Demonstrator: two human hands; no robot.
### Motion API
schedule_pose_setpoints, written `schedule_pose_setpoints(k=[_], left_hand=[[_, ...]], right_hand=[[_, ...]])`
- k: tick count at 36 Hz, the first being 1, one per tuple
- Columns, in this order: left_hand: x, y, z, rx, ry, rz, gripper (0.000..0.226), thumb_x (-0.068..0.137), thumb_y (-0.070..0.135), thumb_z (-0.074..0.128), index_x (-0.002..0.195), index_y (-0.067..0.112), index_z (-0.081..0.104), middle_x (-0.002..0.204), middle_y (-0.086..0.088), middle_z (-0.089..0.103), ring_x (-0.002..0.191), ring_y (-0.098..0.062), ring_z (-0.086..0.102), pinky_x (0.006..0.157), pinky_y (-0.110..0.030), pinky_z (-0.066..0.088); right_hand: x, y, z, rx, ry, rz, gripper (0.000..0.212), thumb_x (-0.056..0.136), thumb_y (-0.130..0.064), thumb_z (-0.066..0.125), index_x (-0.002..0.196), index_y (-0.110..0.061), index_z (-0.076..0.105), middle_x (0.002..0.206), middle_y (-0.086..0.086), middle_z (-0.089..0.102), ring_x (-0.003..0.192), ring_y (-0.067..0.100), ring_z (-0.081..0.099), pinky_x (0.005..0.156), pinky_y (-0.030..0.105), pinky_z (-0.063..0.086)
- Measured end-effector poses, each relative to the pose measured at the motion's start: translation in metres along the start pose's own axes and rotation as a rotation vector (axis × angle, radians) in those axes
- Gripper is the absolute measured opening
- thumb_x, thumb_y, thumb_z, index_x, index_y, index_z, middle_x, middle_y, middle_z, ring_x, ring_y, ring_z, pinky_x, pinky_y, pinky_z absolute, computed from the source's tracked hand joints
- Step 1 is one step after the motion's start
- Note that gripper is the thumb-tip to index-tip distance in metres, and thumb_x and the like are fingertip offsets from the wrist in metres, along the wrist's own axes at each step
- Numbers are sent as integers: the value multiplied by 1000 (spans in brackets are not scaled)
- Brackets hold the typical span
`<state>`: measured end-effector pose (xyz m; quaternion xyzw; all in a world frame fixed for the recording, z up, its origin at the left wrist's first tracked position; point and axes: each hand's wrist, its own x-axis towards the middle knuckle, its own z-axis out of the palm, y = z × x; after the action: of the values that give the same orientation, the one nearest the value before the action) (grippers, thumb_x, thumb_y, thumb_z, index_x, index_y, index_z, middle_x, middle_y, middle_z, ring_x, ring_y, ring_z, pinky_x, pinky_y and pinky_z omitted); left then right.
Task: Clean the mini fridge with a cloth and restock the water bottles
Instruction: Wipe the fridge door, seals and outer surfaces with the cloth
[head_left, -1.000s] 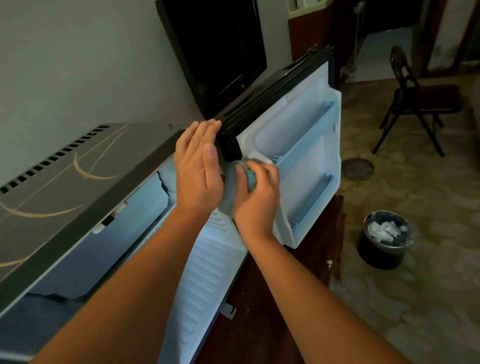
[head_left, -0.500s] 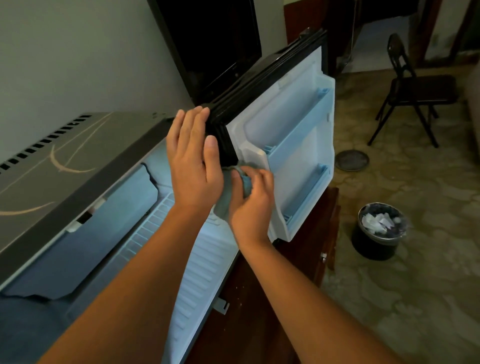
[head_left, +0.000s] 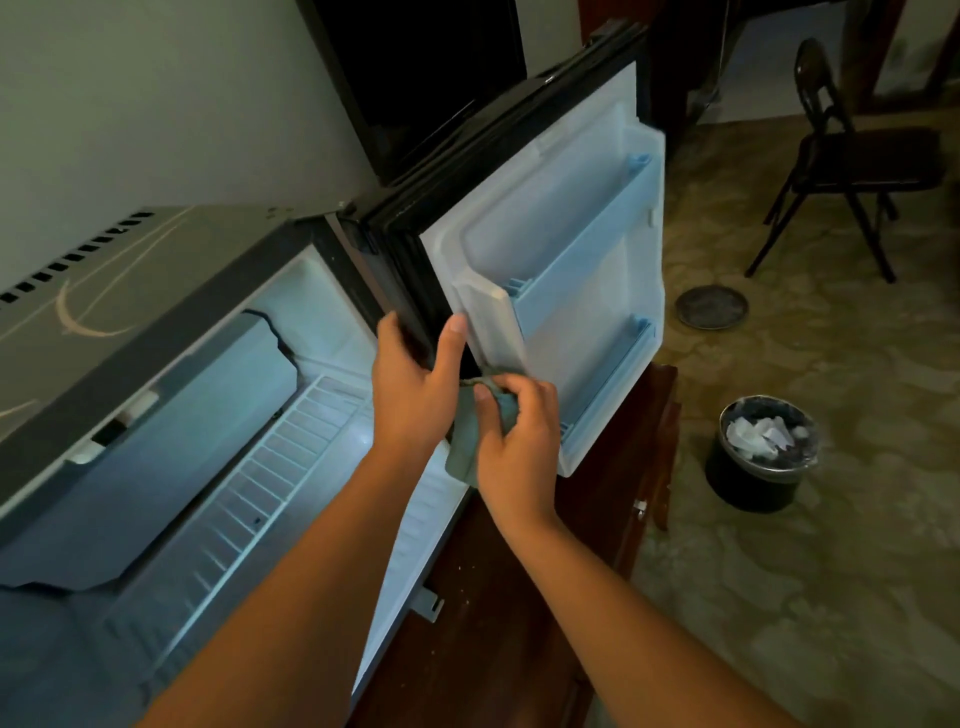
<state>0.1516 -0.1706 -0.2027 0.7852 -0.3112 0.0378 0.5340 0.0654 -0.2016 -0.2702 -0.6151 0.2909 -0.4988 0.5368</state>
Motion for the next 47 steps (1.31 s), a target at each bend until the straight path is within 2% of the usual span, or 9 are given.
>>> schedule_pose_setpoints(k=[4,11,16,20,22,26,32,39,47], left_hand=[[5,-12,8,-56,5,8,33,93,57,61,99,25,57,83,23,68,78,6,65,66,-11,47],[0,-26,22,-98,59,-19,39,89,68,54,86,29,49,60,26,51,57,5,48,57,-14,41],[-19,-53,33,-139,-25,-130,76,88,69,57,148,24,40,116,36,48,108,14,49,83,-6,38],[-26,-59,35,-95,-37,-167,90,83,72,60,153,20,37,147,10,53,134,-6,49,106,-22,45],[-28,-58,37,-116,-42,-189,87,84,68,64,148,13,41,143,-2,58,132,-15,54,110,-37,47],[-34,-68,47,-136,-38,-181,41,91,52,68,120,24,58,107,15,73,103,-2,69,82,-19,54],[-55,-92,61,-86,-7,-205,53,91,61,63,123,17,58,101,11,71,90,3,68,70,-10,51],[-60,-104,66,15,-14,-256,90,79,82,55,144,21,45,140,4,58,128,-14,56,107,-43,49],[-61,-112,76,112,49,-167,40,90,71,51,97,32,54,78,33,63,77,11,62,62,-4,43]], right_hand=[[1,-2,18,89,87,-26,14,99,-24,64,108,-14,60,108,-7,52,101,-1,54,86,7,42],[-14,47,24,113,152,-60,17,99,-24,65,109,-11,66,113,-5,53,103,9,60,90,19,51],[-34,91,11,126,102,71,19,100,-21,65,114,-8,67,119,1,53,109,9,57,96,25,52],[-27,85,11,132,113,35,19,99,-21,66,112,-7,68,114,-3,53,104,4,56,93,13,46],[-22,79,13,136,128,-12,17,98,-20,67,109,-8,69,111,-2,55,101,1,55,91,8,42],[-23,87,13,126,105,-61,16,98,-19,66,111,-9,69,113,-1,55,103,6,58,92,13,46],[-45,143,1,85,43,45,20,98,-20,66,116,-10,68,118,-5,52,110,0,54,95,13,47],[-60,172,-4,132,39,245,21,100,-19,62,118,-9,66,122,-4,46,109,0,52,97,16,47],[-41,135,11,231,122,123,17,98,-21,65,111,-9,68,116,0,55,108,8,58,90,16,51]])
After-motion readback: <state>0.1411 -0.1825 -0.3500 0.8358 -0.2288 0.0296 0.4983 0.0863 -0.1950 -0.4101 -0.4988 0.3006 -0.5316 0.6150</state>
